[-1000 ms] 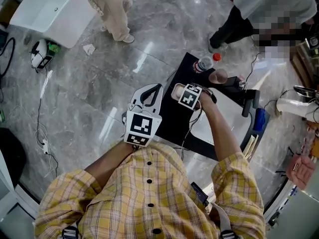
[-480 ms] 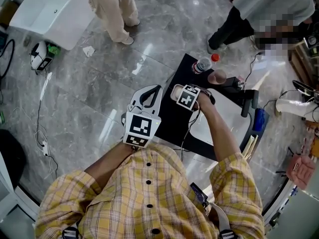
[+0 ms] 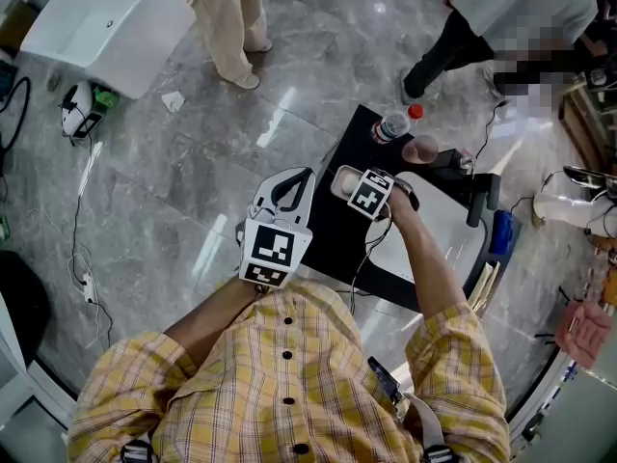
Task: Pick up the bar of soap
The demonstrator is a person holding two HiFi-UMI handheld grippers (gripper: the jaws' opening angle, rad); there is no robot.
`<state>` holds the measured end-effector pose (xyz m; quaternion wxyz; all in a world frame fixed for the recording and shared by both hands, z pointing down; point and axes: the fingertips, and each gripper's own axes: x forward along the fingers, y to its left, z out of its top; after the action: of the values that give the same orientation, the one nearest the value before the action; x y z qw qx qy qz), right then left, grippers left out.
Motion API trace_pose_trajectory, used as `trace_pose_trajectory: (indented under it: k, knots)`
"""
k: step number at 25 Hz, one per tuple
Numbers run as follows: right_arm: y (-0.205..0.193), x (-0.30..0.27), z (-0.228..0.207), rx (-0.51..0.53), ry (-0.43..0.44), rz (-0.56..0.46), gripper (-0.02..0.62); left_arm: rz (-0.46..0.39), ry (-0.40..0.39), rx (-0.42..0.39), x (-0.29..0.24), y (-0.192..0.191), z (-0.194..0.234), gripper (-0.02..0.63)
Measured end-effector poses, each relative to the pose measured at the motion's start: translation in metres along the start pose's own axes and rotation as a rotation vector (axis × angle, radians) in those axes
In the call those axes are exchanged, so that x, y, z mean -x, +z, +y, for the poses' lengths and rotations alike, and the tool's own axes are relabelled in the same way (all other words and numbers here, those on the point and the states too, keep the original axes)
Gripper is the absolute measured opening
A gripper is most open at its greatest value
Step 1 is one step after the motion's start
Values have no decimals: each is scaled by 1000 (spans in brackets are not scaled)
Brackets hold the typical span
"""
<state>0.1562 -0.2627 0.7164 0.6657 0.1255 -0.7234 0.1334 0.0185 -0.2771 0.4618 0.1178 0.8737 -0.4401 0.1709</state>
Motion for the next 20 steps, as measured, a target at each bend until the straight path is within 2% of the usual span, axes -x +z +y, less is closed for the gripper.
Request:
trace_pose_trajectory:
  k: [11,20]
  knots:
    - [-2,17,-1,-56,-72,-119,213,-1,-9,-13,0,2,-16,11]
    - [4,41,-4,-99,-174,-253,212,6,-6,-25,3,-1,-21,11]
